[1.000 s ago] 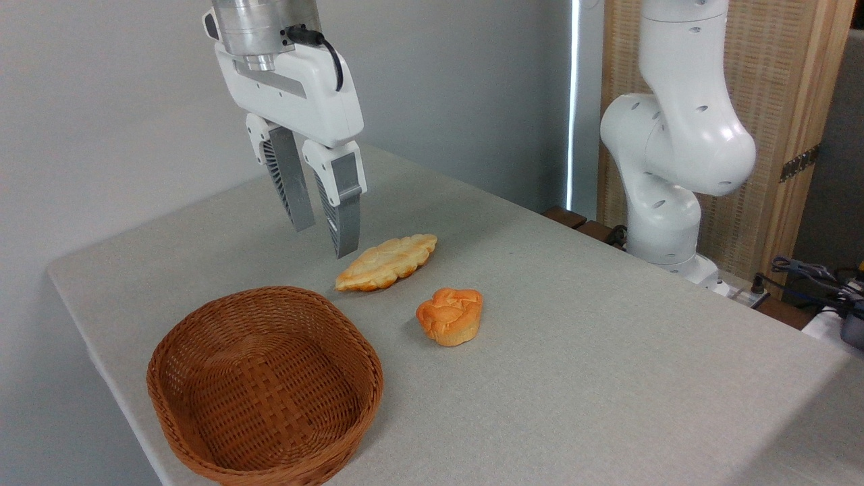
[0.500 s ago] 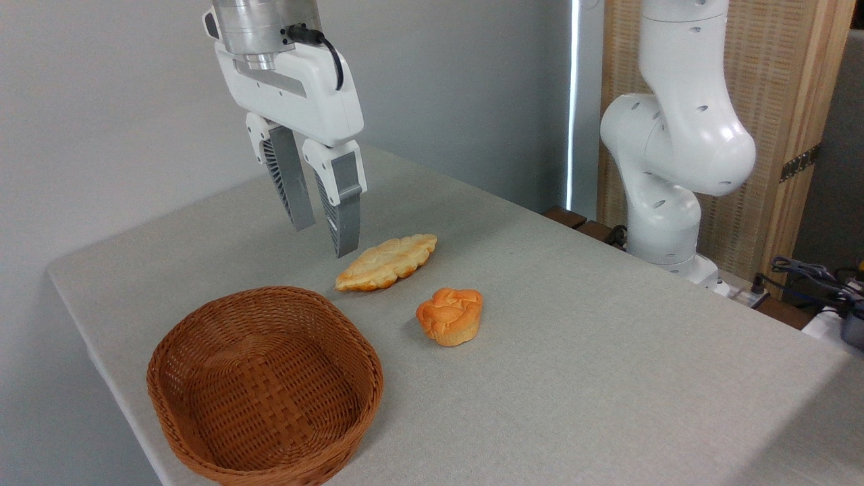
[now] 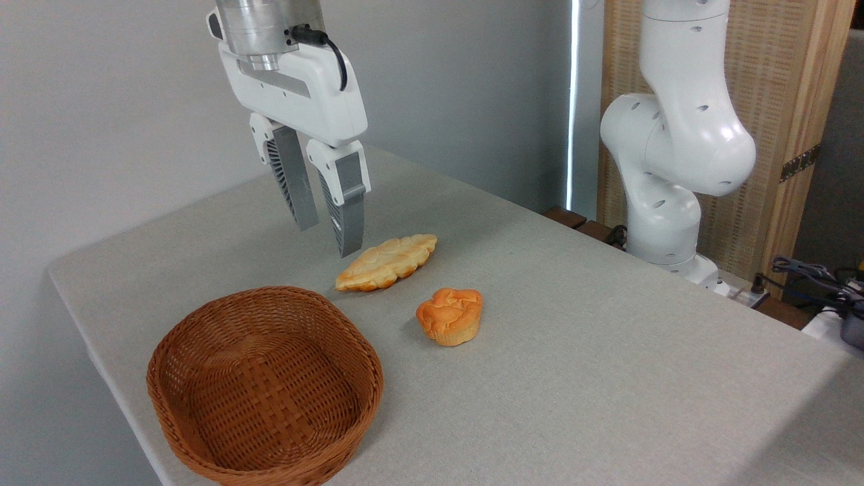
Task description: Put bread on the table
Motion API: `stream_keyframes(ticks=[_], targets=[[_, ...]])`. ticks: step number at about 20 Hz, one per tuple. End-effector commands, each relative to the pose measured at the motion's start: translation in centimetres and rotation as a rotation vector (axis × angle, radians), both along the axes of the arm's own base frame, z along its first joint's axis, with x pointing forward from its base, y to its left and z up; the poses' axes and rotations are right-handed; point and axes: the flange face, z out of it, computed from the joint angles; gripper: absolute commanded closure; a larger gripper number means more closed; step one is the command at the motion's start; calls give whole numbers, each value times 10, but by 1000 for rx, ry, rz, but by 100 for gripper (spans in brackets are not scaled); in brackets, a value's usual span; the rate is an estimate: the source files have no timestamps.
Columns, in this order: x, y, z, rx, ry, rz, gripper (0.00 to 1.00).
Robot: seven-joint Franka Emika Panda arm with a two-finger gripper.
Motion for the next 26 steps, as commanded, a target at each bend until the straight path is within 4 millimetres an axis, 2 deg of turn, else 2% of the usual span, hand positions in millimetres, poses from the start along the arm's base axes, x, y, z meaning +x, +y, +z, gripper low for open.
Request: stream_keyframes(ticks=[1,3,14,16,26], targets=[[-9,4,4,11,-15,-8,0],[-9,22,6,1,-17,-3,0],[-9,17,5,-71,-8,10,0],[-10,8,5,-72,-6,-5,0],[-10,17,2,-68,18,9,0]])
